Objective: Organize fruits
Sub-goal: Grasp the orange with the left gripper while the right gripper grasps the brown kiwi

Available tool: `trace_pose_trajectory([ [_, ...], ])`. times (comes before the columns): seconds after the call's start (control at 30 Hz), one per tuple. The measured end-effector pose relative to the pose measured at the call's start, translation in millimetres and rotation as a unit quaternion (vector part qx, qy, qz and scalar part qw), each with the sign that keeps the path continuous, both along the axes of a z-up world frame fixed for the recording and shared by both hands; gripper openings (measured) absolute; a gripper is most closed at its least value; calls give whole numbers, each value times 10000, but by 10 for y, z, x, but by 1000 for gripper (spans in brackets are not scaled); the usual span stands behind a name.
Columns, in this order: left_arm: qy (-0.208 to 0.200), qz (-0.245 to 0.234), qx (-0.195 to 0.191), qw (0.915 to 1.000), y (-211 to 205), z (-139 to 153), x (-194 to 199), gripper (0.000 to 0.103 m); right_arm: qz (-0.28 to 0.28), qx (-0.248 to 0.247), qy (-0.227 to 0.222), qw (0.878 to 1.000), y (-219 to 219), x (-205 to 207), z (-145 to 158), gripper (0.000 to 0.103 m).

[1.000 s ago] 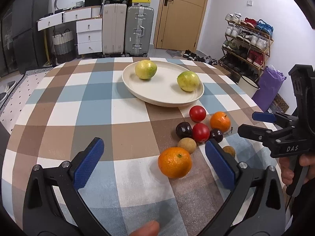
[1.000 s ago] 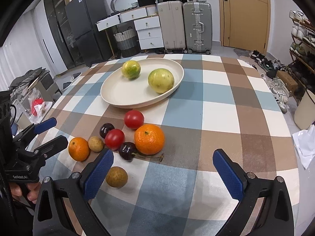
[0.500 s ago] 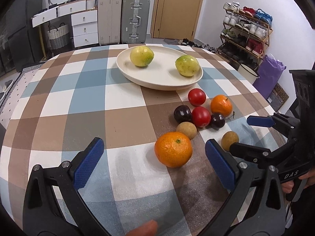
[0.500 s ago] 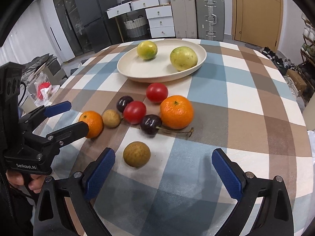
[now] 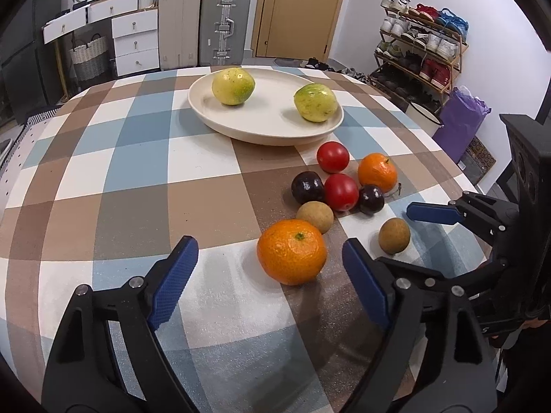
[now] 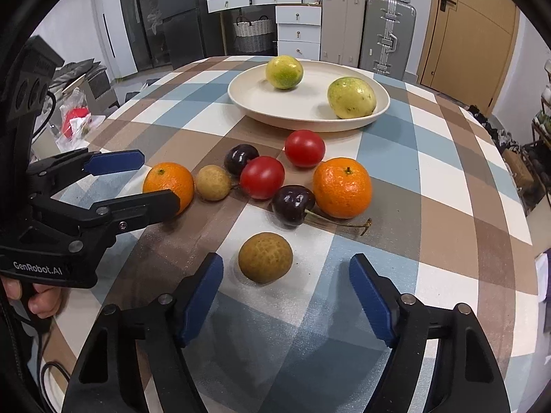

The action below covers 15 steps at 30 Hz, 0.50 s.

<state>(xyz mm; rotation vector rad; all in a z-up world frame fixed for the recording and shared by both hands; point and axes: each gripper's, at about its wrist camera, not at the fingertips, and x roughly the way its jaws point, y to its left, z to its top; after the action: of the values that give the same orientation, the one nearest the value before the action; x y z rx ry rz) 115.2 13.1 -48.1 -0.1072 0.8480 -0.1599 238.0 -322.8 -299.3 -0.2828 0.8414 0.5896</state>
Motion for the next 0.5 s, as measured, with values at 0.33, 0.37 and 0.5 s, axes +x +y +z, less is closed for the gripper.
trace_pose_trajectory([
  [0.33,-6,-183,-33,9998,-22,-7,-21,61,82,47,-66,9999,24,-48,29,56],
  [0.37,-5,-206,-37,9998,-28,-7,-26,56,89,51,-73,9999,25,-57,30,56],
  [0.5,4,-336,-68,9994,-57,-12,-38,41,148,87,-75,9998,34,-84,36,51],
])
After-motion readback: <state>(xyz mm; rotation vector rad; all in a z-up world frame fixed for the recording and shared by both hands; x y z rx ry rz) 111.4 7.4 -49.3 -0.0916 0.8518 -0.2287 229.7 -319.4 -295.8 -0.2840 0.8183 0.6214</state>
